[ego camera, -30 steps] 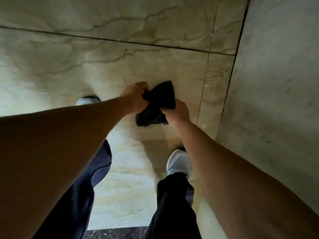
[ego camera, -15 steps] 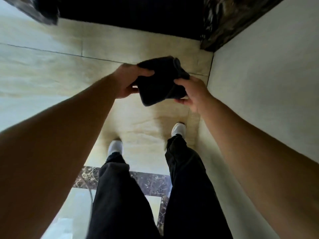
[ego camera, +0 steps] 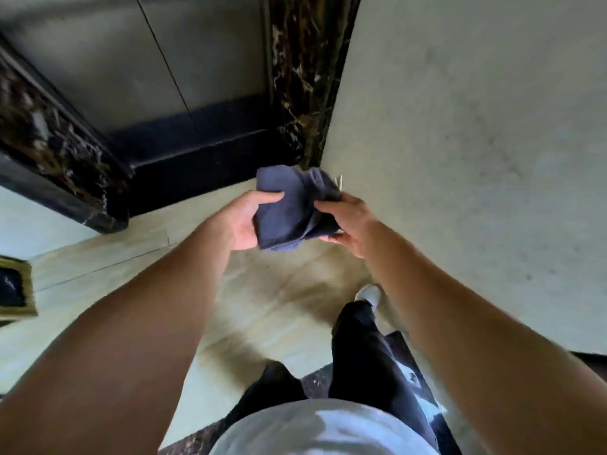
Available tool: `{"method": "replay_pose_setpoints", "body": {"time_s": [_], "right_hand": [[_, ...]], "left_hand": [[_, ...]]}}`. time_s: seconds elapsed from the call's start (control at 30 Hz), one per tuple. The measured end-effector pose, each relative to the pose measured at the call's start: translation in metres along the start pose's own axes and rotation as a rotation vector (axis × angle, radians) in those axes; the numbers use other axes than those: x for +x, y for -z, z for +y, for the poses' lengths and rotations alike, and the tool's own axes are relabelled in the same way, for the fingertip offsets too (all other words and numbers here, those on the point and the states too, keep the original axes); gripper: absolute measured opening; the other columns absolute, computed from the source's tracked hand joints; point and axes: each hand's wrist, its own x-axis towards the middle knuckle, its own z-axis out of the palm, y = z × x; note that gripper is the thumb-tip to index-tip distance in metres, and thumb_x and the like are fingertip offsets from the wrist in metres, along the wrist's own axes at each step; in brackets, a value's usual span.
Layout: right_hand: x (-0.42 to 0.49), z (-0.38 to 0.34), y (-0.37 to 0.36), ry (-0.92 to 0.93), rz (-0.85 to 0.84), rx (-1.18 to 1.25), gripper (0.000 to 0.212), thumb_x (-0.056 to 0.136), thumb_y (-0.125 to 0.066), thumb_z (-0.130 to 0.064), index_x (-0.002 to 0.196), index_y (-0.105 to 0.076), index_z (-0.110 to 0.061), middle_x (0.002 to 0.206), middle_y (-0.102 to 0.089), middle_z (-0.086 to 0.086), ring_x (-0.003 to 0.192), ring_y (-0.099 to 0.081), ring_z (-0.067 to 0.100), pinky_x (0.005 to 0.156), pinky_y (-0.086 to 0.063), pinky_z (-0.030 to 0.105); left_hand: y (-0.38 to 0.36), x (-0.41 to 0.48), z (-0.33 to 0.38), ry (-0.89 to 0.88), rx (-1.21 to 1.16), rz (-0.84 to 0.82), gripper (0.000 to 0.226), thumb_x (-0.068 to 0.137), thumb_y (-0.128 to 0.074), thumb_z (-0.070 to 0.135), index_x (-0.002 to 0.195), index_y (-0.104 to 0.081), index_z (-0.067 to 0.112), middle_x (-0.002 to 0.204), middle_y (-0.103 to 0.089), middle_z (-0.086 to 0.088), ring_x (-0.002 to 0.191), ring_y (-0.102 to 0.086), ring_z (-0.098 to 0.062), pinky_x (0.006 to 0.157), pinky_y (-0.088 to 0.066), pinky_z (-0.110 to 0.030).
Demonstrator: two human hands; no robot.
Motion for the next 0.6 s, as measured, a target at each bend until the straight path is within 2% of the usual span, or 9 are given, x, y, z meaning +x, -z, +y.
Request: {"method": "replay_pose_setpoints", "body": {"time_s": [0.07,0.13,0.17,0.23,0.3,0.37,0.47,0.53,0.6], "right_hand": [[-0.061,0.008,0.023,0.104,0.055,0.069,0.033,0.086,-0.067,-0.008,0.119,-0.065,-0.014,0.096,-0.07,0.004,0.071,-0.069,0.008,0.055,-0.054,0.02],[-0.106,0.008,0.043,0.163,0.048,0.137,0.021,0.085,-0.067,-0.003,0.104,-0.07,-0.012,0.082,-0.073,0.001,0.063,-0.07,0.004,0.051,-0.052,0.015],[-0.133,0.008,0.057,0.201,0.062,0.177,0.018,0.084,-0.067,-0.002,0.098,-0.07,-0.012,0.081,-0.075,0.001,0.068,-0.071,0.008,0.057,-0.055,0.017],[-0.18,0.012,0.082,0.269,0.081,0.265,0.019,0.084,-0.065,-0.001,0.101,-0.069,-0.009,0.096,-0.073,0.011,0.088,-0.07,0.022,0.08,-0.059,0.032],[-0.231,0.02,0.107,0.324,0.122,0.35,0.026,0.084,-0.065,0.0,0.109,-0.067,-0.007,0.11,-0.067,0.019,0.102,-0.065,0.03,0.096,-0.052,0.045],[-0.278,0.035,0.129,0.379,0.184,0.388,0.028,0.083,-0.066,0.0,0.11,-0.066,-0.006,0.111,-0.066,0.021,0.103,-0.064,0.032,0.094,-0.053,0.045],[-0.354,0.074,0.162,0.454,0.293,0.43,0.017,0.082,-0.067,0.001,0.097,-0.068,-0.009,0.099,-0.068,0.017,0.097,-0.065,0.031,0.085,-0.054,0.039],[-0.416,0.121,0.195,0.502,0.366,0.476,0.023,0.083,-0.065,0.002,0.104,-0.067,-0.008,0.101,-0.069,0.016,0.096,-0.065,0.031,0.09,-0.054,0.045],[-0.484,0.179,0.224,0.537,0.455,0.519,0.032,0.085,-0.062,0.003,0.115,-0.064,-0.007,0.107,-0.068,0.016,0.098,-0.066,0.032,0.094,-0.052,0.055]], "left_hand": [[-0.031,-0.033,-0.01,0.024,0.107,-0.017,0.049,0.083,-0.067,0.028,0.124,-0.06,0.001,0.115,-0.073,-0.017,0.103,-0.072,-0.028,0.091,-0.055,-0.04],[-0.059,-0.056,-0.014,0.023,0.174,-0.066,0.046,0.081,-0.069,0.029,0.116,-0.066,-0.001,0.111,-0.075,-0.016,0.1,-0.073,-0.026,0.084,-0.057,-0.037],[-0.079,-0.069,-0.018,0.031,0.206,-0.123,0.042,0.079,-0.07,0.028,0.109,-0.072,-0.001,0.109,-0.076,-0.015,0.099,-0.074,-0.025,0.08,-0.059,-0.035],[-0.118,-0.094,-0.027,0.036,0.288,-0.231,0.033,0.075,-0.072,0.028,0.095,-0.079,0.002,0.108,-0.077,-0.014,0.098,-0.074,-0.024,0.074,-0.061,-0.033],[-0.162,-0.124,-0.043,0.026,0.403,-0.323,0.034,0.073,-0.076,0.028,0.096,-0.08,0.004,0.112,-0.076,-0.013,0.101,-0.073,-0.024,0.076,-0.061,-0.034],[-0.198,-0.15,-0.064,0.025,0.503,-0.406,0.036,0.071,-0.078,0.028,0.1,-0.079,0.007,0.113,-0.075,-0.012,0.101,-0.073,-0.025,0.077,-0.06,-0.034],[-0.251,-0.182,-0.113,0.016,0.617,-0.512,0.032,0.075,-0.074,0.024,0.101,-0.079,0.006,0.114,-0.075,-0.014,0.1,-0.073,-0.024,0.083,-0.059,-0.035],[-0.297,-0.206,-0.169,0.035,0.699,-0.576,0.03,0.075,-0.072,0.019,0.101,-0.078,0.005,0.115,-0.074,-0.014,0.101,-0.073,-0.024,0.085,-0.059,-0.034],[-0.342,-0.231,-0.241,0.083,0.769,-0.671,0.025,0.076,-0.069,0.014,0.097,-0.079,0.003,0.109,-0.076,-0.013,0.098,-0.074,-0.022,0.08,-0.061,-0.033]]}}
